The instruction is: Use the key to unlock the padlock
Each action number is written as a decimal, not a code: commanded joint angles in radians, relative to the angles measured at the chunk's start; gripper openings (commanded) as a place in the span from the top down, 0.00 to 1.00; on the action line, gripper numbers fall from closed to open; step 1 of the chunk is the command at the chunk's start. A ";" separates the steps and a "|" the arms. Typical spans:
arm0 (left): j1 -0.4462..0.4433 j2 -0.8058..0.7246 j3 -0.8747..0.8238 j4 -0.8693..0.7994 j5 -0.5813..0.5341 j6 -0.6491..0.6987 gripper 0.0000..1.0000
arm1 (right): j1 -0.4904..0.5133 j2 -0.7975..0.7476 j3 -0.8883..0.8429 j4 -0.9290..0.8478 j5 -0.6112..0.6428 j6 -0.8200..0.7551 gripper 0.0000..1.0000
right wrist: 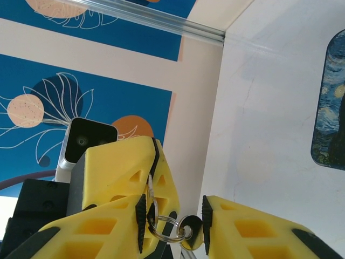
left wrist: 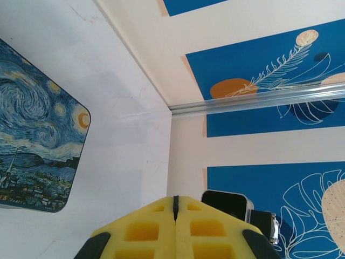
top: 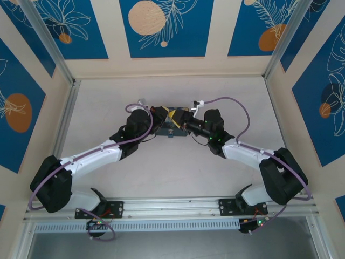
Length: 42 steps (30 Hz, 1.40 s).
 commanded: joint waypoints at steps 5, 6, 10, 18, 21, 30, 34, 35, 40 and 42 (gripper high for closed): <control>-0.015 -0.009 -0.022 0.053 -0.031 -0.040 1.00 | 0.006 0.016 0.050 0.058 -0.005 0.002 0.69; -0.016 -0.012 -0.025 0.053 -0.034 -0.042 1.00 | 0.007 0.017 0.052 0.057 -0.005 0.001 0.69; -0.017 -0.016 -0.031 0.049 -0.041 -0.049 1.00 | 0.006 0.023 0.058 0.057 -0.005 0.005 0.72; -0.017 -0.016 -0.032 0.056 -0.048 -0.055 1.00 | 0.011 0.035 0.052 0.056 -0.007 0.013 0.71; -0.017 -0.017 -0.029 0.054 -0.049 -0.055 1.00 | 0.012 0.036 0.040 0.059 -0.003 0.015 0.70; -0.017 -0.015 -0.027 0.053 -0.054 -0.056 1.00 | 0.013 0.040 0.034 0.058 -0.005 0.022 0.77; -0.017 -0.017 -0.023 0.053 -0.055 -0.053 1.00 | 0.014 0.041 0.025 0.060 0.002 0.026 0.83; -0.017 -0.016 -0.022 0.052 -0.055 -0.053 1.00 | 0.014 0.041 0.022 0.061 0.002 0.028 0.83; -0.017 -0.015 -0.019 0.052 -0.055 -0.051 1.00 | 0.014 0.042 0.016 0.059 0.003 0.028 0.82; -0.018 -0.015 -0.019 0.052 -0.055 -0.051 1.00 | 0.014 0.041 0.014 0.060 0.005 0.027 0.86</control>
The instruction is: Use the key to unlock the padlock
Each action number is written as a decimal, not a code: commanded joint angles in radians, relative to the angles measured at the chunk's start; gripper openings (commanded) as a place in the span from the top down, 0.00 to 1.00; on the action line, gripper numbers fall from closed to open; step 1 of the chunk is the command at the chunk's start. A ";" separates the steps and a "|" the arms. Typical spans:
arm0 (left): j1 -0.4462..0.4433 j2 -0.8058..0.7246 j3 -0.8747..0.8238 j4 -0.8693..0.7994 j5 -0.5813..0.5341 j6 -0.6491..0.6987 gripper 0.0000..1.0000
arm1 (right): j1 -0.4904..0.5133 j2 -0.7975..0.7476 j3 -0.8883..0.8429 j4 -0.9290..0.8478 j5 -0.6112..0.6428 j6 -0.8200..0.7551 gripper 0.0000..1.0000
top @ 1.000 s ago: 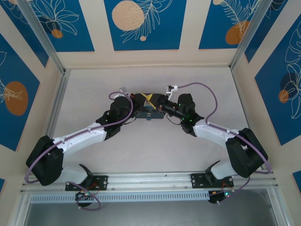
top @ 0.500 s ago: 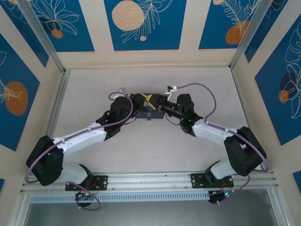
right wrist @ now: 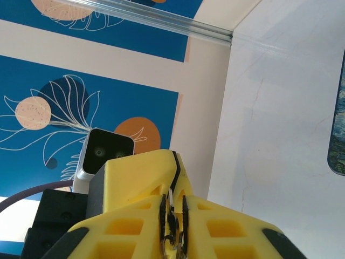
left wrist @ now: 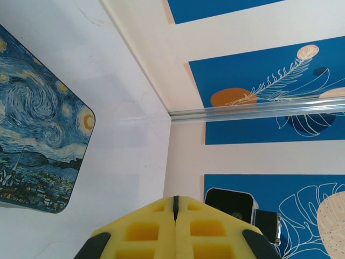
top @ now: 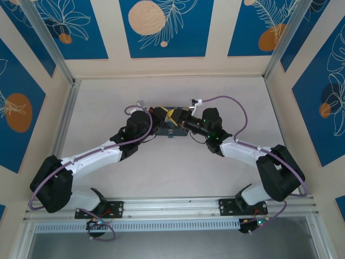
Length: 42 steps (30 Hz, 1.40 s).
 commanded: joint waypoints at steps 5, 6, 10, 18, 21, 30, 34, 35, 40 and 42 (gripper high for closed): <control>-0.016 -0.017 0.002 0.028 -0.029 -0.005 1.00 | 0.005 0.004 -0.015 0.023 0.003 0.005 0.99; -0.015 -0.016 0.002 0.028 -0.029 -0.005 1.00 | 0.005 0.004 -0.017 0.021 0.003 0.005 1.00; -0.015 -0.018 0.000 0.028 -0.031 -0.004 1.00 | 0.004 -0.006 -0.030 0.021 0.005 0.007 1.00; -0.008 -0.071 0.008 -0.050 -0.043 0.065 0.54 | -0.032 -0.045 -0.065 0.002 -0.024 -0.003 1.00; 0.008 -0.101 0.015 -0.118 -0.035 0.095 0.33 | -0.056 -0.076 -0.081 -0.022 -0.050 -0.014 1.00; 0.131 -0.046 0.170 -0.417 0.286 0.287 0.23 | -0.130 -0.142 -0.089 -0.083 -0.202 -0.056 1.00; 0.172 0.014 0.213 -0.436 0.444 0.328 0.31 | -0.140 -0.141 -0.072 -0.089 -0.262 -0.073 1.00; 0.178 0.024 0.217 -0.426 0.469 0.327 0.33 | -0.140 -0.139 -0.069 -0.093 -0.267 -0.076 1.00; 0.184 0.069 0.217 -0.342 0.561 0.276 0.49 | -0.137 -0.123 -0.053 -0.087 -0.274 -0.070 1.00; 0.183 0.084 0.208 -0.297 0.587 0.244 0.55 | -0.133 -0.115 -0.047 -0.083 -0.273 -0.068 1.00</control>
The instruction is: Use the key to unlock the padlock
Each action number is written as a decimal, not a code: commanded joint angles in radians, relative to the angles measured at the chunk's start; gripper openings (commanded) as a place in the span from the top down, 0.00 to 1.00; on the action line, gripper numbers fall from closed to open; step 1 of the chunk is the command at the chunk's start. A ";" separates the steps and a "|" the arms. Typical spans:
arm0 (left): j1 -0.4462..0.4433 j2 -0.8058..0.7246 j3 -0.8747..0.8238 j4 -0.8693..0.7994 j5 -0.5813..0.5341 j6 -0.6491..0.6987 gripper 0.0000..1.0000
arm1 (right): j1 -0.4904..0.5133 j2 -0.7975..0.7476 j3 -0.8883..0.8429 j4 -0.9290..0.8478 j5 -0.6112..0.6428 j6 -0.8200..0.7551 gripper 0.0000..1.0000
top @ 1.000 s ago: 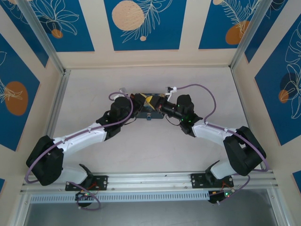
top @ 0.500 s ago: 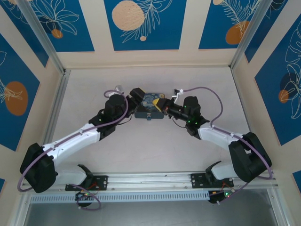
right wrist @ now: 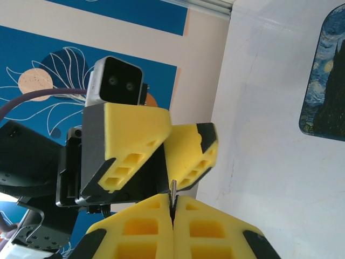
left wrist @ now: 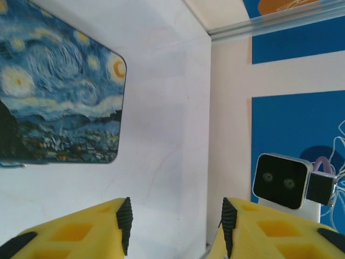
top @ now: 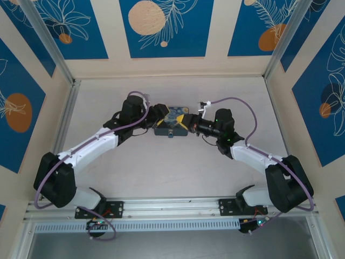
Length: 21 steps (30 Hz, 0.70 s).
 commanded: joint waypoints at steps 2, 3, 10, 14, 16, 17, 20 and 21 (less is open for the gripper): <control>0.009 0.029 0.007 0.115 0.118 -0.057 0.59 | 0.007 0.018 0.043 0.004 -0.029 -0.015 1.00; 0.009 0.032 0.000 0.137 0.123 -0.073 0.61 | 0.008 0.021 0.044 0.005 -0.027 -0.014 1.00; 0.005 0.045 -0.024 0.216 0.145 -0.141 0.67 | 0.012 0.041 0.054 0.013 -0.020 -0.009 1.00; 0.003 0.046 -0.036 0.228 0.148 -0.153 0.69 | 0.011 0.044 0.055 0.017 -0.017 -0.008 1.00; -0.001 0.046 -0.039 0.228 0.145 -0.151 0.69 | 0.011 0.047 0.056 0.017 -0.017 -0.008 1.00; -0.003 0.046 -0.042 0.228 0.144 -0.151 0.69 | 0.013 0.047 0.056 0.017 -0.014 -0.007 1.00; -0.007 0.046 -0.048 0.230 0.142 -0.153 0.69 | 0.013 0.050 0.057 0.021 -0.012 -0.006 1.00; -0.009 0.048 -0.049 0.233 0.142 -0.154 0.69 | 0.013 0.051 0.058 0.021 -0.012 -0.006 1.00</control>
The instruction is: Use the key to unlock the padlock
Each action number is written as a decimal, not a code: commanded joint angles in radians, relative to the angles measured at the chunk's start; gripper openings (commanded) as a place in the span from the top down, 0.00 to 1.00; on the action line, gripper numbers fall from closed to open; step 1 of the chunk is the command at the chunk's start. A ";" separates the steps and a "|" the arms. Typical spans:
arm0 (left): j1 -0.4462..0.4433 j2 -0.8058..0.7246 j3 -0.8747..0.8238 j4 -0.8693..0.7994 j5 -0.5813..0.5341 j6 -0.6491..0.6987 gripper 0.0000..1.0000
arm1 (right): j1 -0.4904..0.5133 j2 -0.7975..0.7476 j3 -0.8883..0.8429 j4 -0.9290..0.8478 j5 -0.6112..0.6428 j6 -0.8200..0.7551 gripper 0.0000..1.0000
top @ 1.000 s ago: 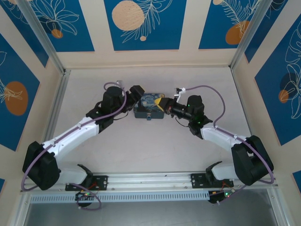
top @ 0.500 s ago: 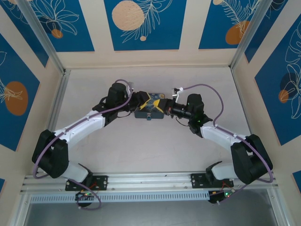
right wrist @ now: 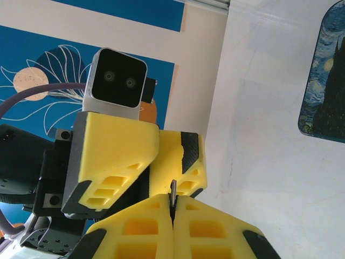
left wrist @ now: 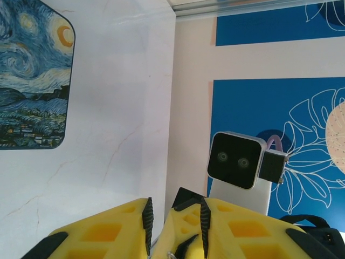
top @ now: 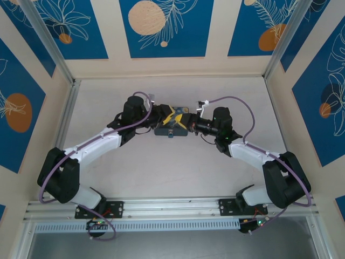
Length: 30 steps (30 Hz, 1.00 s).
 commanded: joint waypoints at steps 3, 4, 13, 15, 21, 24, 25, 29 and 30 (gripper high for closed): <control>-0.009 0.011 -0.013 0.039 0.019 -0.010 0.71 | 0.009 0.007 0.033 0.021 -0.001 -0.007 1.00; -0.010 0.011 -0.014 0.042 0.018 -0.013 0.72 | 0.009 0.008 0.033 0.022 -0.001 -0.007 1.00; -0.019 0.012 -0.013 0.053 0.017 -0.021 0.76 | 0.013 0.018 0.035 0.026 0.005 -0.007 1.00; -0.020 0.014 -0.014 0.053 0.016 -0.023 0.76 | 0.014 0.018 0.036 0.027 0.005 -0.007 1.00; -0.029 0.014 -0.029 0.055 0.014 -0.027 0.76 | 0.014 0.021 0.037 0.028 0.012 -0.004 1.00; -0.032 0.014 -0.037 0.060 0.013 -0.028 0.76 | 0.013 0.024 0.038 0.027 0.014 -0.004 1.00; -0.032 0.014 -0.039 0.062 0.014 -0.030 0.77 | 0.013 0.025 0.037 0.028 0.018 -0.005 1.00; -0.035 0.012 -0.042 0.064 0.007 -0.034 0.80 | 0.013 0.030 0.031 0.031 0.027 -0.002 1.00; -0.036 0.012 -0.042 0.065 0.006 -0.034 0.81 | 0.013 0.031 0.031 0.033 0.027 -0.003 1.00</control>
